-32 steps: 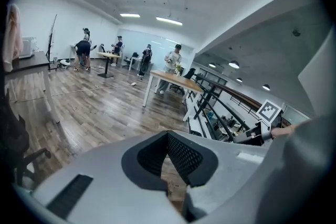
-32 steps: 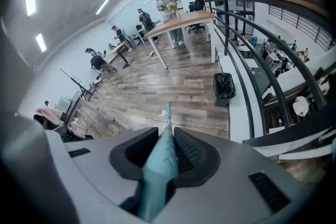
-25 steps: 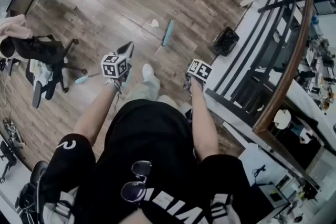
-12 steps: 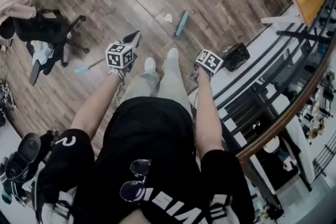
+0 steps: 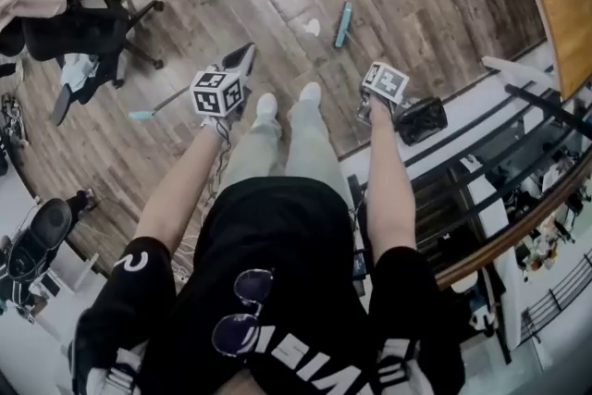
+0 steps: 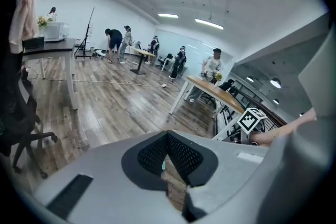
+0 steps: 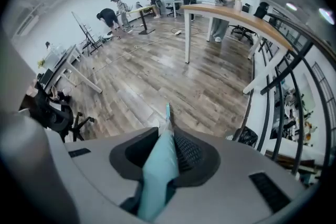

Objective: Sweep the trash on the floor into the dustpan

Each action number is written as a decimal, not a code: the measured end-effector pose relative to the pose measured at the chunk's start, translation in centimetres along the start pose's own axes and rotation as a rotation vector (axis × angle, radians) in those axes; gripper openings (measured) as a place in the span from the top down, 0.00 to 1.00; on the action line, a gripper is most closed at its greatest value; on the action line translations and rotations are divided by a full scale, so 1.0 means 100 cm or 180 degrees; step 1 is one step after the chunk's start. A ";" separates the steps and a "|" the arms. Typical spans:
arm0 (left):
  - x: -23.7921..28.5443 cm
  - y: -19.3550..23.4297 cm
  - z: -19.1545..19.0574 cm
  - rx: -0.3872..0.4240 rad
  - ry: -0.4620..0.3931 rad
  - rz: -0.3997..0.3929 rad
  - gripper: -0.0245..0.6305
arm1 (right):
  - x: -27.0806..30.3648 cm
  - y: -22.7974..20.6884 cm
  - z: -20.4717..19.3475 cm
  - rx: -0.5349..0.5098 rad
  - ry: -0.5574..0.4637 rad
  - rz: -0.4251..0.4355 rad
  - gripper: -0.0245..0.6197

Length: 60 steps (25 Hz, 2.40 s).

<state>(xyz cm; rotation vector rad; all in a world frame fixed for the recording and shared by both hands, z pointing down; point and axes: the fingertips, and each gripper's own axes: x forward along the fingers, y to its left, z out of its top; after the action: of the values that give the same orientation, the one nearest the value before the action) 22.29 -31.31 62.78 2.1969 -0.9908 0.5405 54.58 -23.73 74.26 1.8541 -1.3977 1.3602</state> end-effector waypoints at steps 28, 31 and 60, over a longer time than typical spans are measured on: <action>-0.097 0.117 -0.083 -0.0376 0.0055 0.0173 0.97 | 0.009 0.121 -0.169 -0.1288 0.0966 -0.0293 0.83; -0.115 0.124 -0.099 -0.0327 0.0087 0.0092 0.97 | -0.002 0.128 -0.198 -0.1300 0.1007 -0.0353 0.83; -0.317 0.103 -0.283 -0.0241 -0.0053 0.0250 0.97 | -0.090 0.167 -0.441 -0.1588 0.0808 0.0080 0.83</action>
<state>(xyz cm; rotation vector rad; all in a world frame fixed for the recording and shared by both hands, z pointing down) -8.31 -0.55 67.69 2.1059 -1.0924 0.5127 20.36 9.16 81.19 1.2990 -1.4627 1.0837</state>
